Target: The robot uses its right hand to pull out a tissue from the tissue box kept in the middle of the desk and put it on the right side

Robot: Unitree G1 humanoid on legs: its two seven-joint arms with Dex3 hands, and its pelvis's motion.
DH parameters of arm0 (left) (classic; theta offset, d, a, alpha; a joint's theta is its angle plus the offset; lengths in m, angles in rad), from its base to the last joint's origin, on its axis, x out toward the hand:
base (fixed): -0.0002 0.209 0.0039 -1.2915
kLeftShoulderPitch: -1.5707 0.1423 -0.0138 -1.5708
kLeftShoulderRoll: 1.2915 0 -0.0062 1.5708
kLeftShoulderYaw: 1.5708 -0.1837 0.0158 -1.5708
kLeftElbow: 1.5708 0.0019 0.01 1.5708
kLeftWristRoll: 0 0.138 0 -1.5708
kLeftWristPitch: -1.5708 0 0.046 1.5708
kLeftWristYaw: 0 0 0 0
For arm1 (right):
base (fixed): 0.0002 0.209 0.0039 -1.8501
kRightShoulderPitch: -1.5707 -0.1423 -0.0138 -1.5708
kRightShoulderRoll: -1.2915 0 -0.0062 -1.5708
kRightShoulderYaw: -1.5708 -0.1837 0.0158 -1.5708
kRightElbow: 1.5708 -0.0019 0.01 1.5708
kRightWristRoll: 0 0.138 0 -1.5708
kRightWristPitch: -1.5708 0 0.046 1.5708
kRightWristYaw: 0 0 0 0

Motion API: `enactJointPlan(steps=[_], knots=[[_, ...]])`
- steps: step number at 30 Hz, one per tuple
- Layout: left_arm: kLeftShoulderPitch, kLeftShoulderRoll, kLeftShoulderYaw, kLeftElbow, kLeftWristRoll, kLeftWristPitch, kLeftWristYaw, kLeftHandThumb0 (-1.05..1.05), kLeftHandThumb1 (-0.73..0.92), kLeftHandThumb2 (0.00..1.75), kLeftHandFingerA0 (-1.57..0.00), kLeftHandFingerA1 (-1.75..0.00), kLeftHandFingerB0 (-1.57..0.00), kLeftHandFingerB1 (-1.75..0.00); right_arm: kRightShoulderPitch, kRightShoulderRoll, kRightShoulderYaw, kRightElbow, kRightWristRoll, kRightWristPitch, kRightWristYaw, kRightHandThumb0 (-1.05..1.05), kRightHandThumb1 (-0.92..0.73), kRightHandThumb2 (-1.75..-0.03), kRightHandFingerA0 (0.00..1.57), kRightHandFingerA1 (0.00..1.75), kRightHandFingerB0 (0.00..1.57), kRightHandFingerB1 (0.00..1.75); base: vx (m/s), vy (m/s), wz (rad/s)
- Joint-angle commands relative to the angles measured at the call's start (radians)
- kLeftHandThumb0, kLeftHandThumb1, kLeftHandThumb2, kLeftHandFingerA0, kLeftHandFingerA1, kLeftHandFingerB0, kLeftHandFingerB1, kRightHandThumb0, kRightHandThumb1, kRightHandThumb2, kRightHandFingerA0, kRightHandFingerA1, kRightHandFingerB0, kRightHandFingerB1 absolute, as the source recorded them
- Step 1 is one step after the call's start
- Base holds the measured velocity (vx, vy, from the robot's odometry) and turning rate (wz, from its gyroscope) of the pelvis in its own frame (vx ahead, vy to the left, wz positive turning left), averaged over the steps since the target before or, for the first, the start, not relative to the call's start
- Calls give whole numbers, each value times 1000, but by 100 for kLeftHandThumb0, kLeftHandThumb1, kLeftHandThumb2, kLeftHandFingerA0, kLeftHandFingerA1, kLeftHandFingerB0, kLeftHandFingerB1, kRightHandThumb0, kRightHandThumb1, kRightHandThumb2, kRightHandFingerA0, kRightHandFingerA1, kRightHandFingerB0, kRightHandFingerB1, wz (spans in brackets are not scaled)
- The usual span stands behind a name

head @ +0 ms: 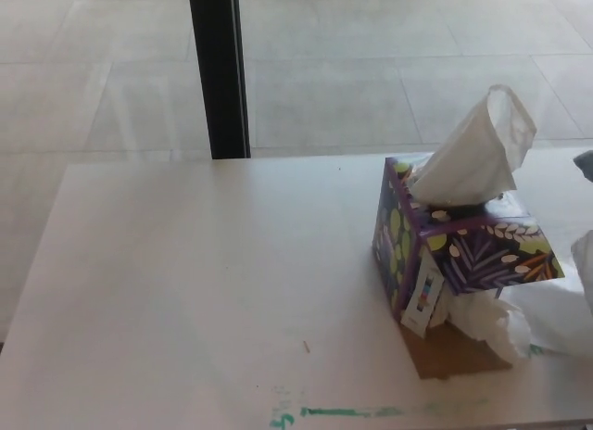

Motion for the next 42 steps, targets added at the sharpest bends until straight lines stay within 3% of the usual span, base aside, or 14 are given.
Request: enactJointPlan(steps=[1, 2, 5, 8, 10, 12, 22, 29, 30, 32, 33, 34, 41, 42], knots=[[11, 6, 7, 13, -11, -20, 6, -84, 92, 68, -53, -47, -47, -45, 43, -87, 20, -169, -46, 92, 453, -99, -73, -63, 0, 0, 0, 0, 0, 0, 0], [13, 7, 7, 9, -13, -24, -2, -83, 92, 70, -53, -50, -46, -46, 43, -107, 19, -186, -41, 56, 448, -105, -64, -107, 0, 17, 0, 4, 0, 0, 0], [20, 10, 2, 3, -8, -30, -9, -82, 92, 71, -53, -49, -45, -45, 46, -112, 23, -222, -80, 87, 505, -95, -49, -80, 0, 8, 0, 0, 0, 0, 0], [20, 15, 6, -2, -11, -23, 9, -80, 92, 70, -57, -47, -49, -44, 4, -125, -20, -279, -15, 127, 695, -17, -53, -56, 0, 0, 0, 0, 0, 0, 0], [17, 19, 7, -4, -10, -17, 17, -80, 92, 70, -57, -47, -49, -44, -1, -146, -45, -284, 31, 107, 707, -17, -53, -56, 0, 0, 0, 0, 0, 0, 0], [13, 21, 4, 0, -7, -15, 10, -81, 92, 70, -56, -47, -47, -44, -5, -248, -118, -340, 87, 80, 745, -81, -46, -86, 0, 2, 0, 0, 0, 0, 0], [11, 23, 8, 4, -12, -9, 5, -80, 92, 71, -55, -48, -47, -44, 72, -483, -438, -321, 396, 178, 958, -71, -38, -71, 0, 0, 3, 5, 0, 0, 0], [1, 21, 19, -1, -26, 13, -1, -81, 92, 70, -54, -48, -46, -44, 548, -389, -1144, -283, 365, 30, 787, -87, -53, -94, 0, 56, 7, 40, 0, 0, 0], [0, 21, 20, -1, -27, 14, -1, -80, 92, 70, -54, -49, -46, -44, 578, -371, -1176, -287, 356, 34, 771, -81, -69, -60, 0, 72, 5, 47, 0, 0, 0], [-12, 21, 17, 1, -23, 19, 4, -80, 92, 70, -54, -47, -47, -44, 694, -309, -1286, -282, 330, 18, 690, -42, -37, -100, 3, 57, 0, 53, 0, 0, 0], [-8, 20, 14, 1, -19, 8, 12, -81, 92, 69, -55, -45, -48, -43, 789, -244, -1357, -258, 355, 0, 599, -82, -56, -97, 18, 66, 9, 54, 0, 0, 0], [-6, 19, 15, 0, -20, 4, 12, -82, 92, 69, -55, -46, -48, -43, 863, -187, -1395, -228, 376, -6, 497, -84, -75, -63, 22, 74, 14, 52, 0, 0, 0], [-2, 18, 21, -8, -30, 3, -9, -81, 92, 70, -52, -48, -45, -44, 1042, 36, -1396, -76, 479, 36, 129, -79, -81, -64, 36, 75, 23, 53, 0, 0, 0], [-9, 16, 24, -2, -31, 7, 0, -82, 92, 70, -55, -46, -46, -43, 1048, 83, -1387, -7, 521, 1, 37, -71, -60, -103, 48, 73, 29, 57, 0, 0, 0]])
